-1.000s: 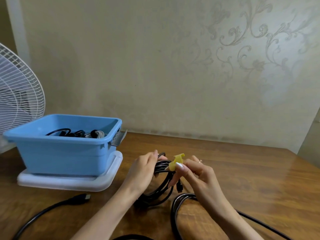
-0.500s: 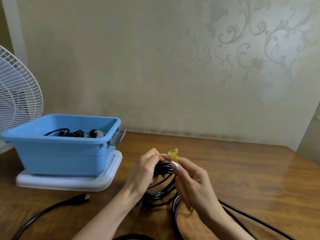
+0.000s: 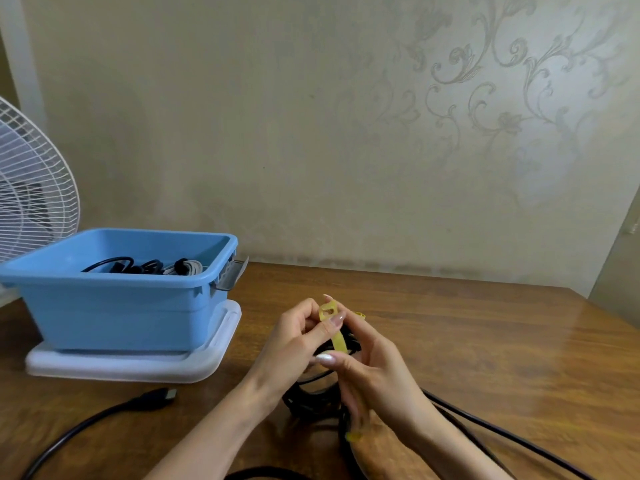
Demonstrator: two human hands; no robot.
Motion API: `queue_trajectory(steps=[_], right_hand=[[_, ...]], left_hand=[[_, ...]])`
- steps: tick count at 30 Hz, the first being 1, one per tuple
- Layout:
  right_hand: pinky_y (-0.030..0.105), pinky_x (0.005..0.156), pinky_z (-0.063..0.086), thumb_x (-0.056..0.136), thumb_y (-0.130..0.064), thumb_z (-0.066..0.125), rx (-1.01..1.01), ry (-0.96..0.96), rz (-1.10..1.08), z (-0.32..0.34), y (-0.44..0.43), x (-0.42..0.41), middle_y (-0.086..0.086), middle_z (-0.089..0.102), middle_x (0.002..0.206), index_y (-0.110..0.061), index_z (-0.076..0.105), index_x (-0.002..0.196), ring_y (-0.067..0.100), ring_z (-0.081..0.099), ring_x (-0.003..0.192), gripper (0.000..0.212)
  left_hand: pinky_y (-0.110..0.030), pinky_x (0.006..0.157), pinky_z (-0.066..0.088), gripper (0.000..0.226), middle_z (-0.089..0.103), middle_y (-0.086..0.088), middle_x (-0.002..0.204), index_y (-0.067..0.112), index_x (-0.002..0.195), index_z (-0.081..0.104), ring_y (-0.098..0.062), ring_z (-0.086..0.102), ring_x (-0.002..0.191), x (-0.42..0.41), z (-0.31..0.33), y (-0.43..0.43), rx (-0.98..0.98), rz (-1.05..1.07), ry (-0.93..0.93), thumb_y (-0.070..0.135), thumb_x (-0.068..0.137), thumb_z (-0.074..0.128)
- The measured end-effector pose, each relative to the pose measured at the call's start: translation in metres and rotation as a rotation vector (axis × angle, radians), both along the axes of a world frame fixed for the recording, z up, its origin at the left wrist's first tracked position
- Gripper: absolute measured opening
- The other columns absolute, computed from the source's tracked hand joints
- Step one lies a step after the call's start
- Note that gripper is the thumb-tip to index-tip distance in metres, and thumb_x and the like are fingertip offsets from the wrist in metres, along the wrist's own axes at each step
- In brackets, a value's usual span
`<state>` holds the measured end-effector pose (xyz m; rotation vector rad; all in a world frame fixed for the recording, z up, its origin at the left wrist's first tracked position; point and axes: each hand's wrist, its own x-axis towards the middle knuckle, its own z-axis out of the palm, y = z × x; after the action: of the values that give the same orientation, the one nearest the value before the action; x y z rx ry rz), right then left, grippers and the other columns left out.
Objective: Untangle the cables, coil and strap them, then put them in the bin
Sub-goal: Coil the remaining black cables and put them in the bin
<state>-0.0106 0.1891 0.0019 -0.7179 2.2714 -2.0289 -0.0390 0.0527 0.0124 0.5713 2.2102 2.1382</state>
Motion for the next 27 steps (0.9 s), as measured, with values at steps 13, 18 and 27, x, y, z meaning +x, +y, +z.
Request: queue_trajectory(steps=[13,18,27], right_hand=[[0.032,0.063,0.059,0.087,-0.002,0.065,0.111,0.196,-0.354,-0.019,-0.004,-0.005,0.006,0.073,0.078,-0.045,0.015,0.145,0.018,0.070,0.064,0.088],[0.034,0.064,0.060,0.087,-0.009,0.066,0.166,0.173,-0.480,-0.022,0.002,-0.013,0.002,0.071,0.077,-0.032,0.037,0.142,0.015,0.070,0.067,0.067],[0.021,0.064,0.050,0.080,-0.042,0.053,0.019,0.397,-0.570,0.004,0.031,-0.013,-0.007,0.069,0.089,-0.037,0.066,0.107,0.009,0.065,0.080,0.030]], left_hand=[[-0.012,0.035,0.025,0.025,0.055,-0.014,0.073,0.005,0.088,0.051,-0.004,0.032,0.035,-0.005,0.007,-0.009,0.228,-0.071,-0.165,0.028,0.083,0.061],[-0.013,0.038,0.025,0.018,0.054,-0.008,0.068,0.007,0.096,0.048,-0.005,0.033,0.038,0.002,0.003,0.000,0.193,-0.189,-0.184,0.023,0.093,0.053],[-0.011,0.054,0.034,0.020,0.053,0.016,0.064,0.027,0.077,0.047,-0.002,0.049,0.055,0.006,-0.003,-0.003,-0.339,-0.063,0.635,0.021,0.094,0.054]])
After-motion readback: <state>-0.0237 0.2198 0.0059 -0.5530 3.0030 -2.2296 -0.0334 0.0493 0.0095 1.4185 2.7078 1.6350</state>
